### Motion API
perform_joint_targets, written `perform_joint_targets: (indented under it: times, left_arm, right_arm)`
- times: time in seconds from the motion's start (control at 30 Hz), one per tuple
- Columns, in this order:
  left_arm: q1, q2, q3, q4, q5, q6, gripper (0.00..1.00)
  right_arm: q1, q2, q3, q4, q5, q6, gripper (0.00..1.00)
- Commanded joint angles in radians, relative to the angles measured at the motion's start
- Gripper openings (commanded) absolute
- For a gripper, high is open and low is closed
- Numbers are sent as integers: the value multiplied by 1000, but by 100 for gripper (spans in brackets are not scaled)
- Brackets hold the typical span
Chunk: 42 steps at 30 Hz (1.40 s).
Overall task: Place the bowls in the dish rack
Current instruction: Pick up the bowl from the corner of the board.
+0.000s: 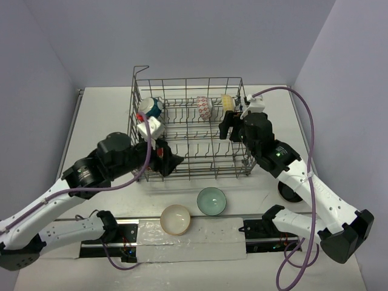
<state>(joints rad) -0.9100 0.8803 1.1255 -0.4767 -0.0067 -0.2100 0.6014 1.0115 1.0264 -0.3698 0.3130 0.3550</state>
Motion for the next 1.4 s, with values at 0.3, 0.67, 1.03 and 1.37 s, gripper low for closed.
perform_joint_targets:
  times: [0.3, 0.67, 1.03, 1.37]
  left_arm:
    - [-443, 103, -68, -280, -176, -319, 82]
    - [-569, 132, -250, -231, -145, -494, 82]
    - [-592, 252, -320, -116, -141, -489, 81]
    - [-647, 362, -325, -74, -153, -515, 73]
  right_arm:
    - [-8, -8, 24, -8, 41, 15, 84]
    - [-8, -7, 24, -15, 32, 18, 85]
    - [-8, 9, 27, -17, 21, 18, 85]
    - [-8, 24, 28, -18, 14, 18, 85]
